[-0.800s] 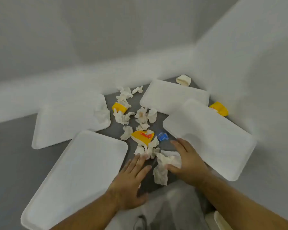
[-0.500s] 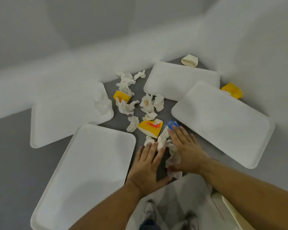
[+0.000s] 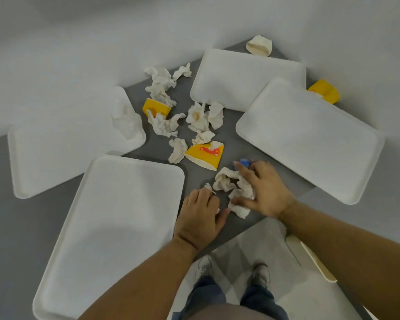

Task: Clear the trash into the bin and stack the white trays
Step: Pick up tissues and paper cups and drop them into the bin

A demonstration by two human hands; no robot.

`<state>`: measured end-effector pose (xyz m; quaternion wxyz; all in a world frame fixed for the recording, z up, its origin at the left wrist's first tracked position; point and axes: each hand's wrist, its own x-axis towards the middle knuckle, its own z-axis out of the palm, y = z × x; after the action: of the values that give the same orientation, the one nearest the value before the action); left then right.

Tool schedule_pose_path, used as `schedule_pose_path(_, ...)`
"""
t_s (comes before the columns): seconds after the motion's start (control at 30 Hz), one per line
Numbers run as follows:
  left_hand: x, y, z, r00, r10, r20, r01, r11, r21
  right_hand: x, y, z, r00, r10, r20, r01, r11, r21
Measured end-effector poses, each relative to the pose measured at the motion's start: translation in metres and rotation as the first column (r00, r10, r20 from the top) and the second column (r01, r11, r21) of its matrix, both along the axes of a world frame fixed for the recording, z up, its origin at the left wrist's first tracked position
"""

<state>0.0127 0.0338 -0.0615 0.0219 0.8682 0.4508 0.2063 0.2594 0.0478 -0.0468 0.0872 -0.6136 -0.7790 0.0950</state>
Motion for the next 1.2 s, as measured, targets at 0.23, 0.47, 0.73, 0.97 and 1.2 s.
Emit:
schedule_pose_path(0.23,0.002,0.007,0.005,0.996,-0.010,0.089,0.014,0.999,-0.051,-0.013,-0.001,-0.004,0.995,0.012,0.099,-0.027,0.988,0.149)
schedule_pose_path(0.47,0.001,0.010,0.003,0.992,-0.060,0.112,0.062,0.998,-0.014,-0.024,0.005,-0.004,0.979,0.196,-0.055,-0.193,0.980,0.052)
schedule_pose_path(0.73,0.001,0.012,0.003,0.977,-0.092,0.193,0.105,0.993,-0.055,-0.030,-0.004,0.006,0.916,-0.301,-0.265,0.317,0.948,0.019)
schedule_pose_path(0.97,0.020,0.026,0.036,0.929,-0.046,0.366,0.188,0.912,-0.365,-0.009,-0.007,0.039,0.120,-0.676,-0.727,0.616,0.625,-0.479)
schedule_pose_path(1.2,0.096,0.026,0.072,0.757,0.249,0.604,0.303,0.685,-0.663,0.033,-0.057,0.076,-0.423,-0.488,-0.764,0.539,0.542,-0.645)
